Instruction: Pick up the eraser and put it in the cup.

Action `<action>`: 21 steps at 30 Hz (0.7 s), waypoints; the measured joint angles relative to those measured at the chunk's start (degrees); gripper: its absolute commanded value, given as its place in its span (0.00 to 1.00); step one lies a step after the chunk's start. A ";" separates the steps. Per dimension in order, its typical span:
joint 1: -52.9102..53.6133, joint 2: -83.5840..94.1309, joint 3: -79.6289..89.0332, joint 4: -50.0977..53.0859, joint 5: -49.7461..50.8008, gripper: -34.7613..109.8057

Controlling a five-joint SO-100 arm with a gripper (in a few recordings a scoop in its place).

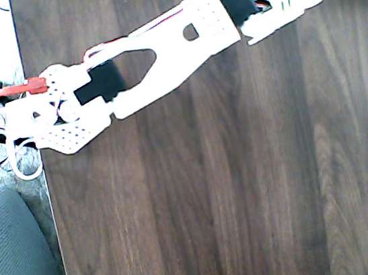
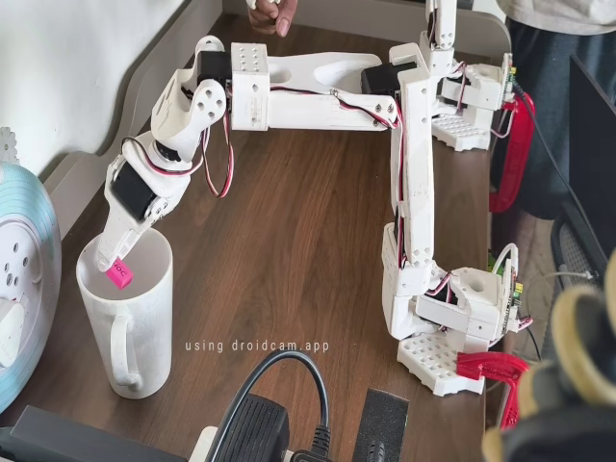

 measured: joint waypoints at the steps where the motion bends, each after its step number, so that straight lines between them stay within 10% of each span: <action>1: 0.09 0.09 0.00 0.00 0.00 0.37; 21: 4.22 22.59 1.41 8.61 13.18 0.24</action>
